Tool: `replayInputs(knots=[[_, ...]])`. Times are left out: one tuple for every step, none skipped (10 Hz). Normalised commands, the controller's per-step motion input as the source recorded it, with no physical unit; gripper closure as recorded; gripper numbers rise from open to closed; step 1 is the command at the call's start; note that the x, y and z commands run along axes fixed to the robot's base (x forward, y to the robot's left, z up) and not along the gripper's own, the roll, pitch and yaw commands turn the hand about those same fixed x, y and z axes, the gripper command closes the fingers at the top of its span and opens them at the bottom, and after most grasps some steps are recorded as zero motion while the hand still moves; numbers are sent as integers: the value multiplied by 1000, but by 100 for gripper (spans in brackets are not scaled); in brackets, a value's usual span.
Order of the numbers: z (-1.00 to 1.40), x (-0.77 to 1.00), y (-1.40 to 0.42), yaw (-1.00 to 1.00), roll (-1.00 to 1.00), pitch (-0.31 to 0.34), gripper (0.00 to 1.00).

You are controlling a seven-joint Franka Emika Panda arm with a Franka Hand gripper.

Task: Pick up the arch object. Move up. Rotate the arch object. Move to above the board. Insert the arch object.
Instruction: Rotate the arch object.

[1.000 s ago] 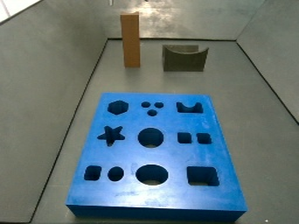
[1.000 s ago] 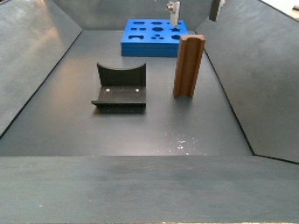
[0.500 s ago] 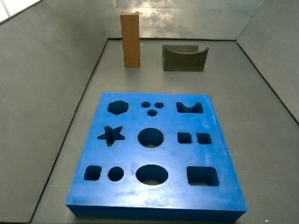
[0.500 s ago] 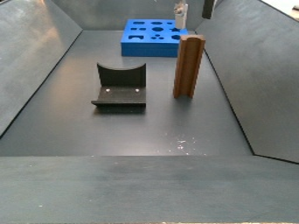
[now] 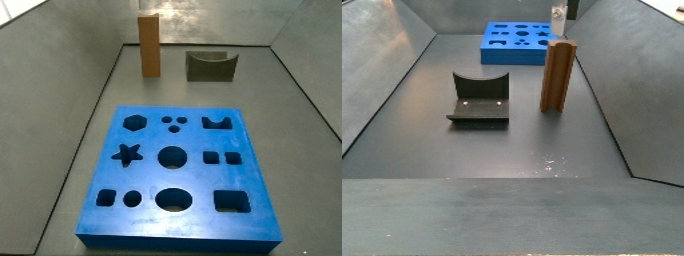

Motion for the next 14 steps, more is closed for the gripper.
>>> replayInputs(knots=[[-29,38,-6,1000,-7,7,0],[-29,38,-6,1000,-7,7,0],[-29,38,-6,1000,-8,8,0],[-29,38,-6,1000,-8,8,0],[-29,38,-6,1000,-8,8,0],[-29,38,-6,1000,-9,9,0],[-28,38,-6,1000,-9,9,0],[-28,38,-6,1000,-10,9,0],[-28,38,-6,1000,-10,10,0],[-28,38,-6,1000,-11,10,0],[-28,39,-6,1000,-11,11,0],[-28,39,-6,1000,-12,11,0],[-27,39,-6,1000,-12,12,0],[-27,39,-6,1000,-13,13,0]])
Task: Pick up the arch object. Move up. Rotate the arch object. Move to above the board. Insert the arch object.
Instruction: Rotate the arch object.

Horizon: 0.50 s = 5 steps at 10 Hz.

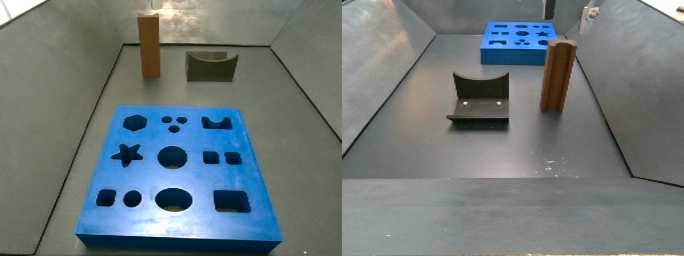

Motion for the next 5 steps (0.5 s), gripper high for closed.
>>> replayInputs(knots=[[-27,39,-6,1000,-14,13,0],[-27,39,-6,1000,-15,15,0],[-26,39,-6,1000,-16,16,0],[-26,39,-6,1000,-18,17,0],[-26,39,-6,1000,-20,19,0]])
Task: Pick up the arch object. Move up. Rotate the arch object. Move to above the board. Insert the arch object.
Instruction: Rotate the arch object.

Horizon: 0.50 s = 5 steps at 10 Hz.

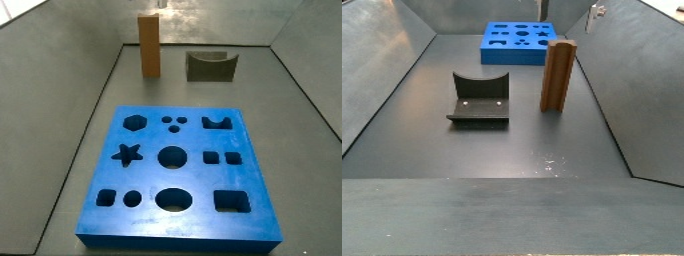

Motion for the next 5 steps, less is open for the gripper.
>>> replayInputs(knots=[[-26,39,-6,1000,-22,21,0],[-26,39,-6,1000,-24,23,0],[-25,39,-6,1000,-28,26,0],[-25,39,-6,1000,-31,30,0],[-25,39,-6,1000,-36,35,0]])
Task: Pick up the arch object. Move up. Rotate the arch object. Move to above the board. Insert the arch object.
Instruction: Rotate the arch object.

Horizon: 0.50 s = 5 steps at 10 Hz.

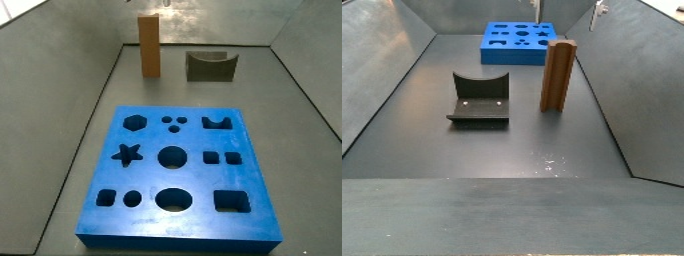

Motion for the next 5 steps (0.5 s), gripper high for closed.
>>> replayInputs(knots=[[-24,40,-6,1000,-43,41,0],[-24,40,-6,985,-57,54,0],[-23,40,-6,744,-56,53,0],[-22,41,-5,506,-55,53,0],[-20,41,-5,330,-55,52,0]])
